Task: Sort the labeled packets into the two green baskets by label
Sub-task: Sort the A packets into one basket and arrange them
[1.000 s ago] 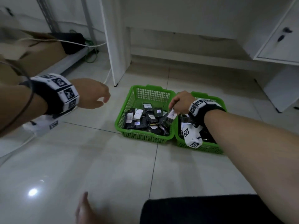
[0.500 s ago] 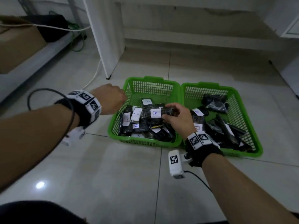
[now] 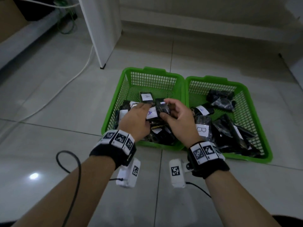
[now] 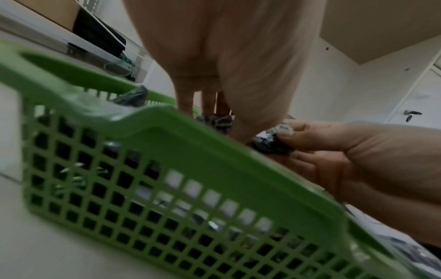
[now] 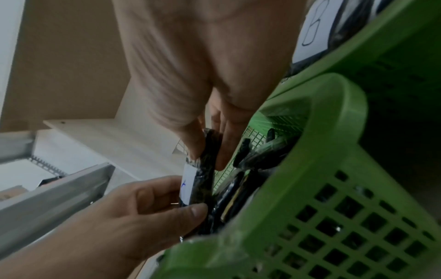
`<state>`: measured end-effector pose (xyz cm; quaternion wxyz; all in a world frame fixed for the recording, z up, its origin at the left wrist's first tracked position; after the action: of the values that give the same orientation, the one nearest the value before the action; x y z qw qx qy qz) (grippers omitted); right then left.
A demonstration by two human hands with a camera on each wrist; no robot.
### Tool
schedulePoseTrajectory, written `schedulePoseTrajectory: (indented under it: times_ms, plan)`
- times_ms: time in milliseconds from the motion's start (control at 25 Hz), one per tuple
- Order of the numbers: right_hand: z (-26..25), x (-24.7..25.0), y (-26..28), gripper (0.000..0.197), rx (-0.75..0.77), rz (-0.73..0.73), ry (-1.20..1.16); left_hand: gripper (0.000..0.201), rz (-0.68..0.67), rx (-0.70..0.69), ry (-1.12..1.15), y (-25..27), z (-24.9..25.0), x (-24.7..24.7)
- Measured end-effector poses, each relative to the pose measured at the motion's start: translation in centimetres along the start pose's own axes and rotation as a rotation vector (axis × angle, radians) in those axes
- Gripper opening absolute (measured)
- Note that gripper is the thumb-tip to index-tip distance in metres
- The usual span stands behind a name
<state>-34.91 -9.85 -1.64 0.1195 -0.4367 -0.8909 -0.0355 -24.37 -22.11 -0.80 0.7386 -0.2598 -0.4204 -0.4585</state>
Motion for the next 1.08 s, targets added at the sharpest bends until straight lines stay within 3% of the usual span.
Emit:
schedulePoseTrajectory:
  times_ms: [160,320,440,520,680,840,960,1080]
  plan:
    - [-0.5,-1.1,0.0,0.067,0.042,-0.028,0.241,0.044,0.119,0.014,-0.061,0.5,-1.8,0.6]
    - [-0.1,-2.9,-0.5,0.094,0.093,-0.122,0.558,0.036,0.161,0.075,-0.128,-0.1,-1.6,1.4]
    - [0.6,-3.7,-0.5,0.104,0.077,-0.194,0.701,0.037,0.164,0.119,-0.125,0.4,-1.5,2.2]
    - [0.4,-3.7,-0.4,0.100,0.077,-0.242,0.754,0.036,0.161,0.157,-0.144,0.9,-2.1,2.2]
    - [-0.7,-3.7,0.4,0.060,0.146,-0.297,0.872,0.034,0.154,0.177,-0.206,0.5,-2.4,2.0]
    - [-1.3,-4.6,1.0,0.055,0.204,-0.315,0.943,0.037,0.116,0.207,-0.114,-0.5,-2.9,2.7]
    - [-0.8,-4.0,0.5,0.054,0.092,-0.400,0.829,0.041,0.110,0.235,-0.089,-0.6,-3.6,2.9]
    - [-0.8,-3.6,0.1,0.054,0.072,-0.360,0.716,0.044,0.098,0.270,-0.054,-1.0,-4.0,2.9]
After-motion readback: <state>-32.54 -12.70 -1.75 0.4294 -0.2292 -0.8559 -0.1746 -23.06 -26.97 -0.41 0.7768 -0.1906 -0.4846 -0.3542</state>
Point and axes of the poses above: each hand's wrist, its own y-axis away from the middle knuckle, its own x-axis out of the back of the hand, z = x × y, the point moved 6 cm from there along -y, towards the middle knuckle, and after that the axes turned 1 degree about z, right-handed, at the moved point
